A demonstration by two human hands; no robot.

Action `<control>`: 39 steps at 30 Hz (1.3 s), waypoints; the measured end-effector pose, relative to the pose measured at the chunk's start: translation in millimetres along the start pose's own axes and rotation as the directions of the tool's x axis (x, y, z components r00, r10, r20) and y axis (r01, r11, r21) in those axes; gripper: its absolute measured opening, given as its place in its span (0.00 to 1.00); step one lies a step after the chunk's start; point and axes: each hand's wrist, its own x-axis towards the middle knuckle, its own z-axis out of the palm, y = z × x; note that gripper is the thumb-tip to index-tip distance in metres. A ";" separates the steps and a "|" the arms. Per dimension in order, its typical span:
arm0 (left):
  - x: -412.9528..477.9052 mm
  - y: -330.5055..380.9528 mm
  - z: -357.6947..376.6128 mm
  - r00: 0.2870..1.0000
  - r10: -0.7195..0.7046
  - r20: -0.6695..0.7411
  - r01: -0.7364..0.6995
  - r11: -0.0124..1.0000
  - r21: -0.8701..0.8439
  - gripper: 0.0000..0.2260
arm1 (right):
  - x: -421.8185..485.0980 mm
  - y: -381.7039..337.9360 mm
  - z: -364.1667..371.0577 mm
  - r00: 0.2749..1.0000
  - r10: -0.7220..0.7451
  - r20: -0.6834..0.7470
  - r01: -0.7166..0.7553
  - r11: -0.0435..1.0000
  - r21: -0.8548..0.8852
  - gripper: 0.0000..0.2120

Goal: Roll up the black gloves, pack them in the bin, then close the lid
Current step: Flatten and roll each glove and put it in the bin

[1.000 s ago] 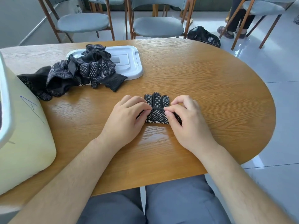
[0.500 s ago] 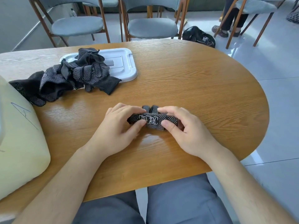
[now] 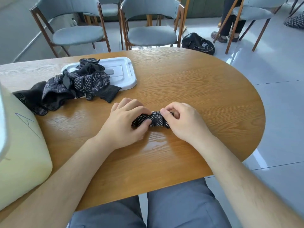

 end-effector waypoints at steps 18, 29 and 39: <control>-32.6 49.9 -21.4 0.787 -0.600 0.145 0.589 0.659 -0.467 0.14 | -10.3 -33.5 2.0 0.943 0.139 0.301 -0.321 0.608 0.726 0.11; 14.9 52.6 -25.6 0.643 -0.652 0.402 0.525 -0.007 -0.851 0.17 | -16.5 -32.2 -18.8 0.950 0.064 0.307 -0.289 0.560 0.777 0.10; 16.1 59.0 -55.5 0.686 -0.660 0.306 0.480 0.095 -0.872 0.12 | -10.0 -41.5 -24.4 0.993 -0.016 0.115 -0.084 0.577 0.812 0.10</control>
